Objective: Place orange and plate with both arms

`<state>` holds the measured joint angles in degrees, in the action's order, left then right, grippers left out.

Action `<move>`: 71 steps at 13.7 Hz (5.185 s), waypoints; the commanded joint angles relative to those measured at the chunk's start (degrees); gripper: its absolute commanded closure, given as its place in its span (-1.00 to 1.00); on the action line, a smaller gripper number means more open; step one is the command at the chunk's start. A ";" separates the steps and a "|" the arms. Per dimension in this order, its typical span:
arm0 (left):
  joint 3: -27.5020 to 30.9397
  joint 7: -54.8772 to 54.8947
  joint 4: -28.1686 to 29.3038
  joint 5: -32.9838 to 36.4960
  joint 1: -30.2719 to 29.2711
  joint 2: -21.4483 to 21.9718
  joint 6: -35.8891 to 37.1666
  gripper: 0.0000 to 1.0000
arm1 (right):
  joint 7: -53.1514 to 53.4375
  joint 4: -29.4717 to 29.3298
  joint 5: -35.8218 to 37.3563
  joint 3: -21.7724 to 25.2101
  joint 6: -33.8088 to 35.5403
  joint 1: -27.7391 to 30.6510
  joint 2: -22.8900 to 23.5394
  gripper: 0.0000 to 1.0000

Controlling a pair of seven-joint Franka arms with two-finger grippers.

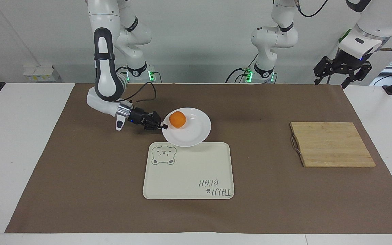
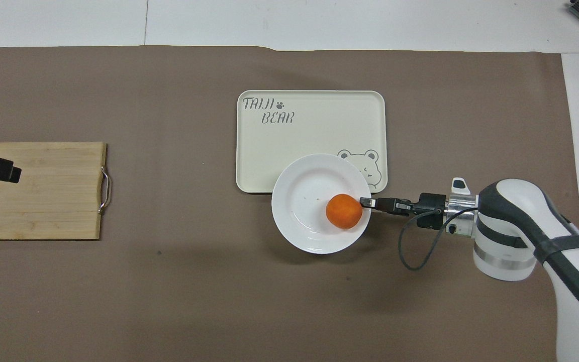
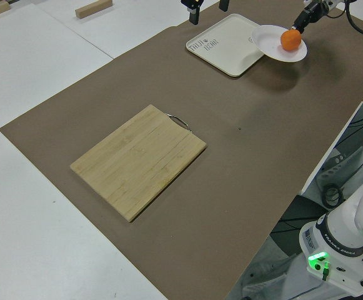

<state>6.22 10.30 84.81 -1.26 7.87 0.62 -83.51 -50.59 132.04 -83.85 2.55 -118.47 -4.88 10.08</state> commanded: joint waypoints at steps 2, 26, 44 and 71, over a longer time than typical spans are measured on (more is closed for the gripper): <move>-0.24 -0.10 -0.17 0.47 -0.40 0.44 0.89 -1.00 | 9.87 -10.29 3.86 -0.18 0.79 1.72 5.82 1.00; -0.24 -0.10 -0.17 0.47 -0.40 0.44 0.89 -1.00 | 21.06 -24.99 3.43 -0.88 -14.42 -6.46 17.61 1.00; -0.24 -0.10 -0.17 0.47 -0.40 0.44 0.89 -1.00 | 22.19 -25.08 23.27 0.44 -20.48 -6.72 14.63 -1.00; -0.24 -0.10 -0.17 0.47 -0.40 0.52 0.98 -1.00 | 56.13 -38.17 83.68 2.10 32.95 -0.31 -16.75 -1.00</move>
<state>6.22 10.30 84.81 -1.26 7.87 0.62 -83.49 4.26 96.04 -1.02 4.56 -87.12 -5.83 -6.58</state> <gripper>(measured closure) 0.000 0.000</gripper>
